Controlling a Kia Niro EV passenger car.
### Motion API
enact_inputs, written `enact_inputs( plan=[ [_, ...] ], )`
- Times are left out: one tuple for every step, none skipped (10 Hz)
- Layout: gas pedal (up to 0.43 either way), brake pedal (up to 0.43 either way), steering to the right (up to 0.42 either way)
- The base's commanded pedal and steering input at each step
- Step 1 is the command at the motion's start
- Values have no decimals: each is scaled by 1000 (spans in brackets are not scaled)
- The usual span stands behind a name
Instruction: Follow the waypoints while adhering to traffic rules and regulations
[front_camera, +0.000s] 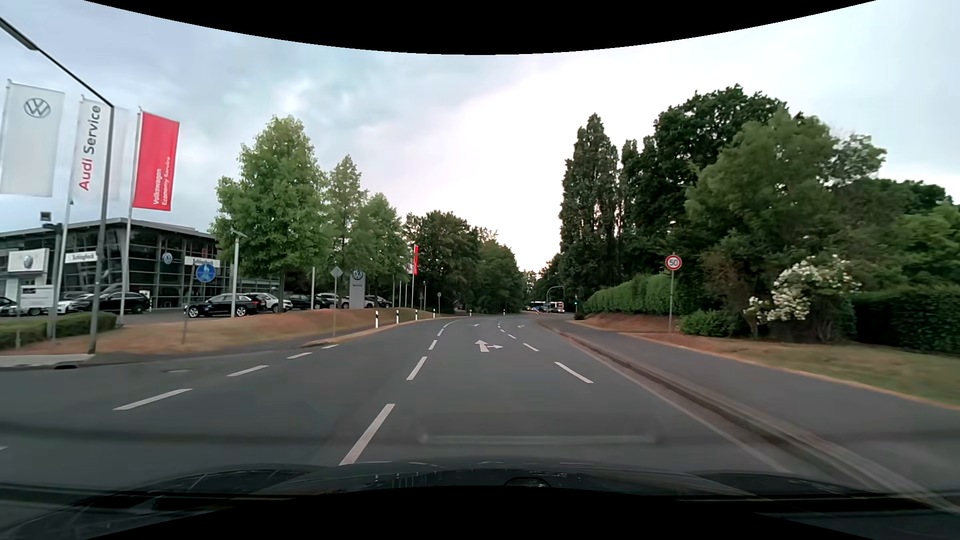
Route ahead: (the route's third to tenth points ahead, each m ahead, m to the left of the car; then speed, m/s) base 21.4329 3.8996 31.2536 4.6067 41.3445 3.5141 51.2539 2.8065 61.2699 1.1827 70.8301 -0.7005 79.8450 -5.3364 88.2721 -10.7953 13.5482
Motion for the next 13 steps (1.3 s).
enact_inputs(
  plan=[
    [67, 0, -32],
    [67, 0, -27],
    [67, 0, -22],
    [67, 0, -17],
    [67, 0, -16],
    [67, 0, -12],
    [67, 0, -10],
    [67, 0, -8],
    [67, 0, 0],
    [67, 0, 1],
    [67, 0, 2],
    [67, 0, 5],
    [67, 0, 8]
  ],
)
